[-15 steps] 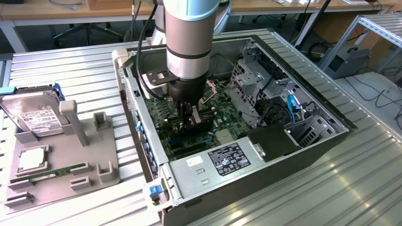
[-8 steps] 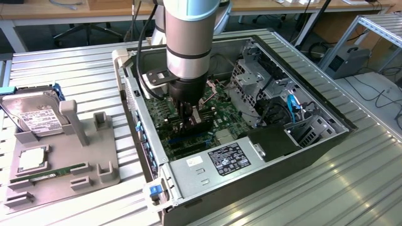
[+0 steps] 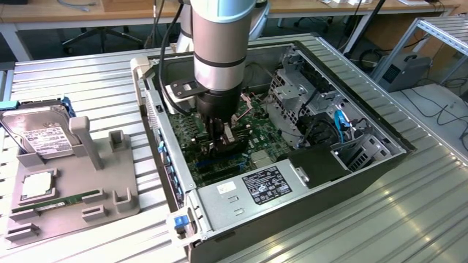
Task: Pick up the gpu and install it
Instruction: 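Insert the gpu into the slot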
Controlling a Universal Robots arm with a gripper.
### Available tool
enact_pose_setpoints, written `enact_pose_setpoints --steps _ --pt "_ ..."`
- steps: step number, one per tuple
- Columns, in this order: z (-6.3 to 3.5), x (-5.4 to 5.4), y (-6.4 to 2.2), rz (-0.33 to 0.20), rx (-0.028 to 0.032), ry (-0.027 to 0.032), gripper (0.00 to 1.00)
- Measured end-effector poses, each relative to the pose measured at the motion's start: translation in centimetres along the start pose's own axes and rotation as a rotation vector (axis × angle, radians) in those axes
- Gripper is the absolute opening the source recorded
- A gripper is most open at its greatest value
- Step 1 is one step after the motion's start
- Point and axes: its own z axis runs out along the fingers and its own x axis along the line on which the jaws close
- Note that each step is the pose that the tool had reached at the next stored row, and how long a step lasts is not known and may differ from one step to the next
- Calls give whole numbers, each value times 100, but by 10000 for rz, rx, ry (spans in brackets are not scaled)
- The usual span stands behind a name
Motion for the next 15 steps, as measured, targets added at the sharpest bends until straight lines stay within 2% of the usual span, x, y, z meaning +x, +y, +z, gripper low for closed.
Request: enact_pose_setpoints --steps 1,5,10,11,12,14,15 --pt "-27 0 -1 -1 0 2 40" --pt "-236 -27 -13 -1 0 3 40" --pt "-366 -61 -21 -2 1 10 39" --pt "-366 -61 -38 -3 -31 11 32" --pt "-364 -60 -81 -6 -115 14 25" --pt "-360 -58 -147 -13 -231 14 14" --pt "-358 -57 -181 -14 -291 13 14"
